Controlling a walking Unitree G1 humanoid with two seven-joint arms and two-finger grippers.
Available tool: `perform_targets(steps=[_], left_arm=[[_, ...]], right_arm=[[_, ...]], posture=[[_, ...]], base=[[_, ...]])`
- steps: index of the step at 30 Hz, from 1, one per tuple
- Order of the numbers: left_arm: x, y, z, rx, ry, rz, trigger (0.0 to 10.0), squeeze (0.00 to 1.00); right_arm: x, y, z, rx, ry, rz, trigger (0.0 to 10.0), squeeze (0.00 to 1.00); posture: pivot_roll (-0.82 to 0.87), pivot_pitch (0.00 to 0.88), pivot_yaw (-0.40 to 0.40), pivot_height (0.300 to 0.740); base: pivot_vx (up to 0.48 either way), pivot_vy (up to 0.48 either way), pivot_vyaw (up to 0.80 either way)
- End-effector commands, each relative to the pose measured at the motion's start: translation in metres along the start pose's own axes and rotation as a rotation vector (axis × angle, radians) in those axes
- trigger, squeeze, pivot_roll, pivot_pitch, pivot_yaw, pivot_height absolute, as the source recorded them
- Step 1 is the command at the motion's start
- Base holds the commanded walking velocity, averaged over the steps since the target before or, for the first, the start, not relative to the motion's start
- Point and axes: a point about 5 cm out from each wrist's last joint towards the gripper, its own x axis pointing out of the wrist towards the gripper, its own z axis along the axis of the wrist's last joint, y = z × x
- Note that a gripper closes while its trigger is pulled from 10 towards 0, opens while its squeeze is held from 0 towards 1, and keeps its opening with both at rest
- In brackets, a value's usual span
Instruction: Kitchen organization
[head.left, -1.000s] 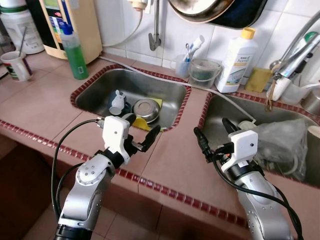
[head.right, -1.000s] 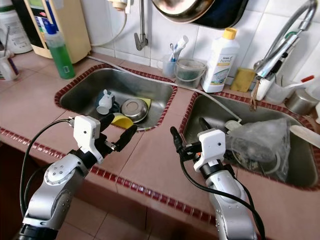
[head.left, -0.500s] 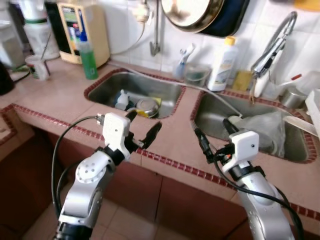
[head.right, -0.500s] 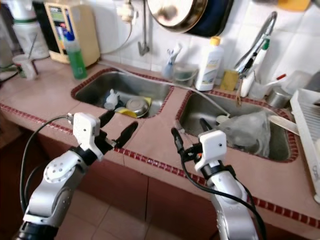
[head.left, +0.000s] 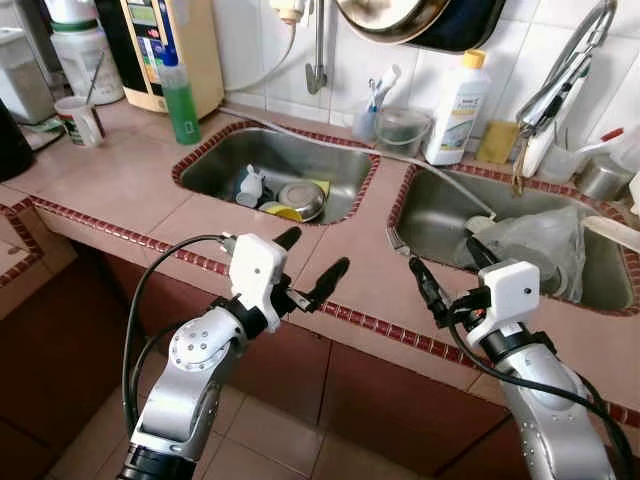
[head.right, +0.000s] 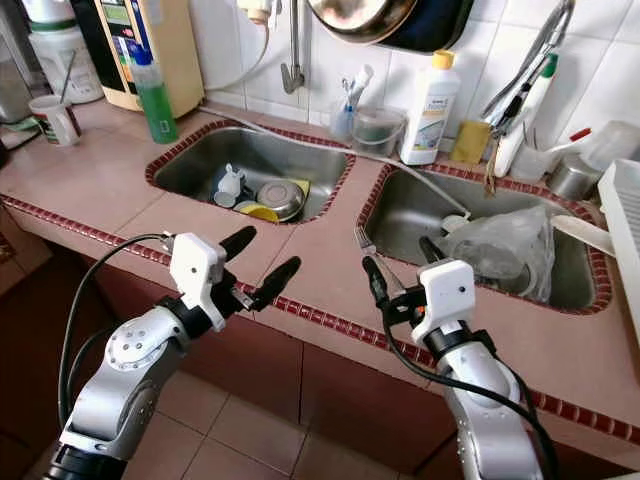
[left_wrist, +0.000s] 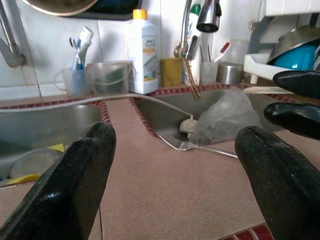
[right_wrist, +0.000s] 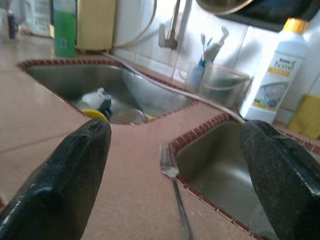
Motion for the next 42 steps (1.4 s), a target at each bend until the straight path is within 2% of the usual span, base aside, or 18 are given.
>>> perform_targets(steps=[1,10,20,23,27,31,42], left_arm=[[0.002,-0.003,0.003,0.023,-0.001,-0.023,10.0,0.0],[0.007,-0.008,0.004,0.024,0.0,-0.041,10.0,0.0],[0.01,-0.013,0.004,0.033,0.004,-0.065,10.0,0.0],[0.011,-0.016,0.005,0.018,0.004,-0.073,10.0,0.0],[0.012,-0.016,0.006,0.024,0.0,-0.074,10.0,0.0],[0.012,-0.016,0.007,0.018,-0.004,-0.073,10.0,0.0],[0.014,-0.015,0.009,0.012,-0.008,-0.069,10.0,0.0]], right_arm=[[-0.001,-0.01,-0.002,-0.001,0.018,-0.02,10.0,0.0],[-0.001,-0.03,-0.009,0.005,0.06,-0.04,10.0,0.0],[0.002,-0.05,-0.015,0.064,0.103,-0.007,10.0,0.0],[0.006,-0.055,-0.015,0.046,0.104,0.005,10.0,0.0],[0.01,-0.055,-0.01,0.032,0.08,0.016,10.0,0.0],[0.014,-0.048,-0.001,0.04,0.034,0.042,10.0,0.0],[0.018,-0.035,0.009,0.049,-0.012,0.077,10.0,0.0]], posture=[[-0.07,0.043,-0.014,0.74],[-0.08,0.048,-0.013,0.74],[-0.08,0.051,-0.013,0.74],[-0.08,0.056,-0.016,0.74],[-0.08,0.055,-0.016,0.74],[-0.08,0.049,-0.016,0.74],[-0.08,0.04,-0.01,0.74]], base=[[0.0,0.0,0.0],[0.0,0.0,0.0],[0.0,0.0,0.0],[0.0,0.0,0.0],[0.0,0.0,0.0],[0.0,0.0,0.0],[0.0,-0.386,0.0]])
